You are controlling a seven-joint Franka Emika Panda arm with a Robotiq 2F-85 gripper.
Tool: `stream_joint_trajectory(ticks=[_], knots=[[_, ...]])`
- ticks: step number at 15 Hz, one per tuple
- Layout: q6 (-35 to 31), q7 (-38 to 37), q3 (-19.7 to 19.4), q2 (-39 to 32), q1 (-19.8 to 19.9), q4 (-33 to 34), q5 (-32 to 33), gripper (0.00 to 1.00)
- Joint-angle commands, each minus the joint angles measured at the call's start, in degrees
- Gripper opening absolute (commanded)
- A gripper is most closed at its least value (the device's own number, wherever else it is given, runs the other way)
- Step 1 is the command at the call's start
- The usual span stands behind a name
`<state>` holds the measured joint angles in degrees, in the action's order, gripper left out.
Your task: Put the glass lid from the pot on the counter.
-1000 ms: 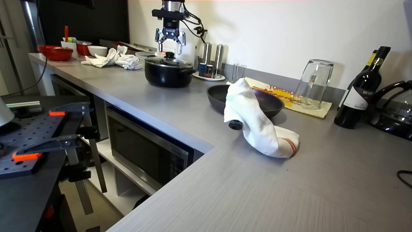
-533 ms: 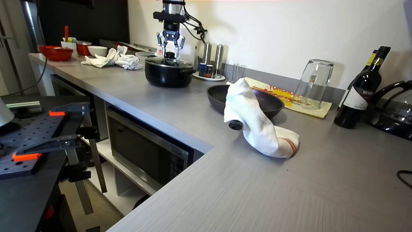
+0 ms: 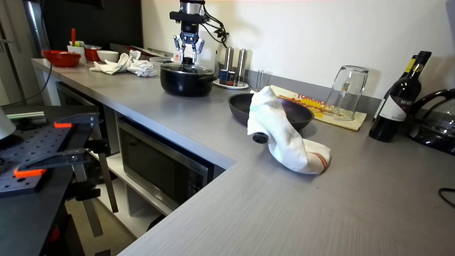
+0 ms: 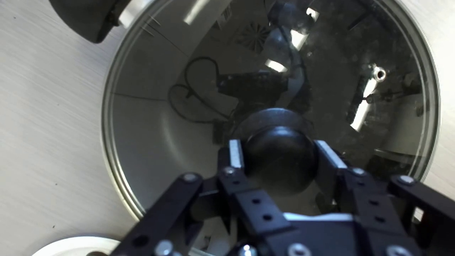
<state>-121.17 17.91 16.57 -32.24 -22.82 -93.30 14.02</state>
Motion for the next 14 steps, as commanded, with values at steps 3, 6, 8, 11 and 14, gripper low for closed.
stream_joint_trajectory(ticks=[3, 6, 8, 11, 14], knots=[[2.55, -0.14, -0.04, 3.50, -0.36, -0.66, 0.62, 0.25], [2.90, -0.65, -0.20, 5.61, -0.23, -1.58, 0.80, 0.25], [3.07, -0.57, -0.34, 6.77, 0.32, -2.18, 0.63, 0.25], [2.70, -0.41, -0.78, 9.12, 2.03, -4.23, -0.18, 0.25], [1.69, -0.37, -1.43, 11.70, 4.53, -7.75, -1.02, 0.25]])
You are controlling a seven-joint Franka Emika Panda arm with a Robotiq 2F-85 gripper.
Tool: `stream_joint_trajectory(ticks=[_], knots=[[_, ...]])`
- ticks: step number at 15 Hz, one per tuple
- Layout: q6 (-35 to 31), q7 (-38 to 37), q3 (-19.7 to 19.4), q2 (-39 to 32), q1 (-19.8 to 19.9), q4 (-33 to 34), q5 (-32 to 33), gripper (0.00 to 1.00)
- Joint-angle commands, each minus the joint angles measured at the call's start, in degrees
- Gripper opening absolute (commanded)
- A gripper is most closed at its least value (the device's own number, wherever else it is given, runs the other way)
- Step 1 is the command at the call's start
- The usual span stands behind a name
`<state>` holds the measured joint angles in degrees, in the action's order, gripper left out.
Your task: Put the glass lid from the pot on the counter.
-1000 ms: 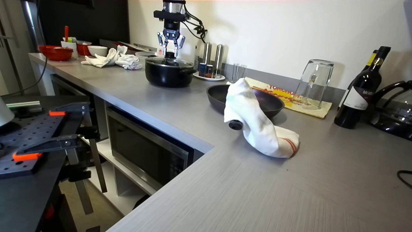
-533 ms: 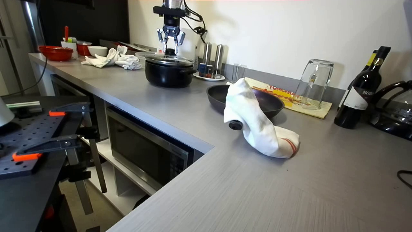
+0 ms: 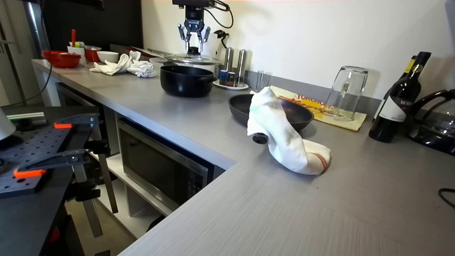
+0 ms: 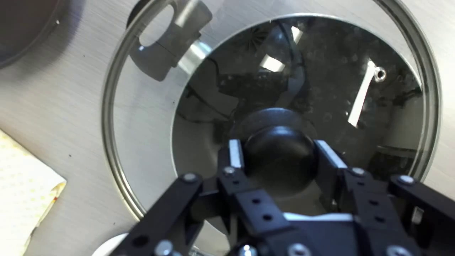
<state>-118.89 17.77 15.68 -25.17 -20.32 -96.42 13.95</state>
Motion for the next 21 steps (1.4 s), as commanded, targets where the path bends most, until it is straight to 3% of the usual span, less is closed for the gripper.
stream_joint_trajectory(ticks=[1, 8, 13, 21], knots=[[-1.03, -0.45, -0.82, 5.64, 3.02, -6.24, -1.31, 0.25], [-6.80, 0.25, -2.60, 13.57, 9.78, -19.67, -4.00, 0.25], [-12.45, 2.64, -4.10, 20.24, 13.86, -29.81, -9.27, 0.25], [-20.78, 7.57, -7.69, 28.11, 15.80, -43.85, -16.90, 0.25]])
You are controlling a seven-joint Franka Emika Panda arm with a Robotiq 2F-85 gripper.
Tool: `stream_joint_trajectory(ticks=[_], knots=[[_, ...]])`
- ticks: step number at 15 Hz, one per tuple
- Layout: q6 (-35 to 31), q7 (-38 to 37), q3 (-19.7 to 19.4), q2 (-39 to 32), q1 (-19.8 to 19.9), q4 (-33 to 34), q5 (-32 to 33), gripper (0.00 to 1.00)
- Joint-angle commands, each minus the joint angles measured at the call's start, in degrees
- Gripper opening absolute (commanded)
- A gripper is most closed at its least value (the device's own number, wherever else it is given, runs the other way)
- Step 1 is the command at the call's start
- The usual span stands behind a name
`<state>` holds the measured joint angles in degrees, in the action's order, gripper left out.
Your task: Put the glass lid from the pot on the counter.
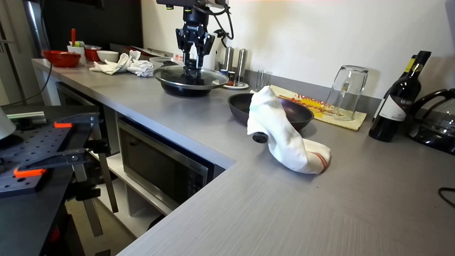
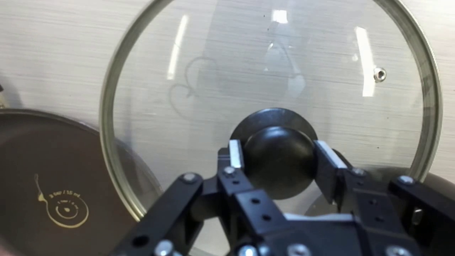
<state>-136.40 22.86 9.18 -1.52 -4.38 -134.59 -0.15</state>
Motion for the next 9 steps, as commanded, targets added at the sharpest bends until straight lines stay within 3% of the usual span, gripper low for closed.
stream_joint_trajectory(ticks=[1, 9], knots=[[-4.04, 2.94, -1.65, 4.52, -0.18, -6.80, -3.14, 0.25], [-9.25, 5.06, -2.58, 0.14, -0.49, -9.60, -3.58, 0.25]])
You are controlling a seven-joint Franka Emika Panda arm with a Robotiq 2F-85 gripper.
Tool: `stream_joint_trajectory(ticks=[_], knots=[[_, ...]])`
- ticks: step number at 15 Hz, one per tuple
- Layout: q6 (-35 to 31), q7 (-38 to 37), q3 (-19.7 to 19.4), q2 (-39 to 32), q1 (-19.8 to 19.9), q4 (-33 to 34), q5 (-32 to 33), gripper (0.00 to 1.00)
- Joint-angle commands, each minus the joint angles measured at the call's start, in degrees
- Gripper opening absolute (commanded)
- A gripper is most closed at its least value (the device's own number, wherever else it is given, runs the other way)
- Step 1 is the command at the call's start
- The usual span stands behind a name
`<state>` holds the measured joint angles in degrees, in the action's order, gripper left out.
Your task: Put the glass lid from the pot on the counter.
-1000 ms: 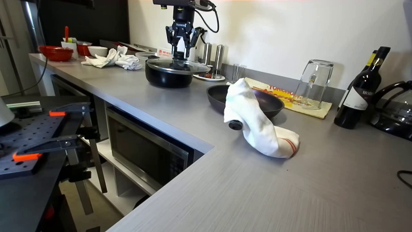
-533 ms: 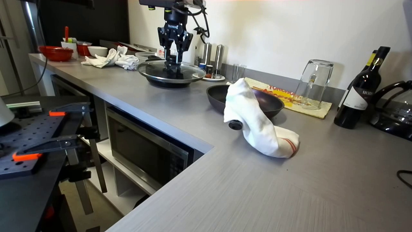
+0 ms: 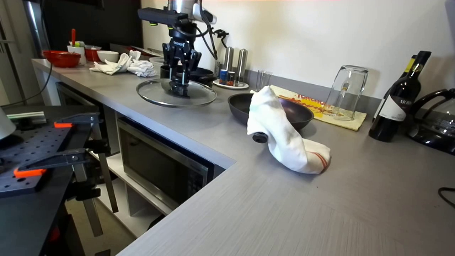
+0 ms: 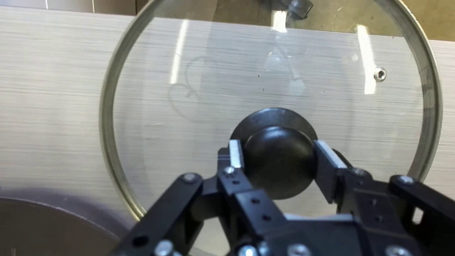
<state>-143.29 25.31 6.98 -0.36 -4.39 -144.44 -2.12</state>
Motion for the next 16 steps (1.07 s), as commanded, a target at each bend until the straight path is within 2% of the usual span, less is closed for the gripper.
stream_joint_trajectory(ticks=[1, 10, 16], knots=[[-2.88, 3.33, -0.22, -2.04, -0.48, 0.68, -2.05, 0.25], [-6.39, 5.23, 2.35, -12.87, 0.74, 6.45, -0.58, 0.25], [-5.76, 5.10, 3.63, -16.13, 1.47, 9.89, 0.39, 0.25]])
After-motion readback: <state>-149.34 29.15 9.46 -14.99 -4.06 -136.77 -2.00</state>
